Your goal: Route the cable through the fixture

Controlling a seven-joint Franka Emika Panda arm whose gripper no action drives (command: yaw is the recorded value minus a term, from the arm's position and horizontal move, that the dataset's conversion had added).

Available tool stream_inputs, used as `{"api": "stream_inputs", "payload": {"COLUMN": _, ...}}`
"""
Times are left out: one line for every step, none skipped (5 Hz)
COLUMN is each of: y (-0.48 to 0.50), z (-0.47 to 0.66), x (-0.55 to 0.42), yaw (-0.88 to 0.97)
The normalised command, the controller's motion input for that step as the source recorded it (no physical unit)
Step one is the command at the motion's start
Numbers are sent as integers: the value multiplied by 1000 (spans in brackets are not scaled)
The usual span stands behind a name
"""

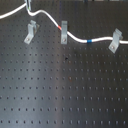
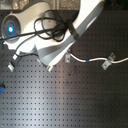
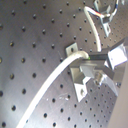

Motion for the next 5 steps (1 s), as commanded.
{"api": "stream_inputs", "payload": {"y": -100, "z": 335, "x": 193, "yaw": 774}}
{"api": "stream_inputs", "payload": {"y": 75, "z": 180, "x": 32, "yaw": 780}}
{"api": "stream_inputs", "payload": {"y": 195, "z": 0, "x": 130, "yaw": 731}}
{"api": "stream_inputs", "payload": {"y": 0, "z": 0, "x": 0, "yaw": 371}}
{"api": "stream_inputs", "payload": {"y": -212, "z": 0, "x": -93, "yaw": 26}}
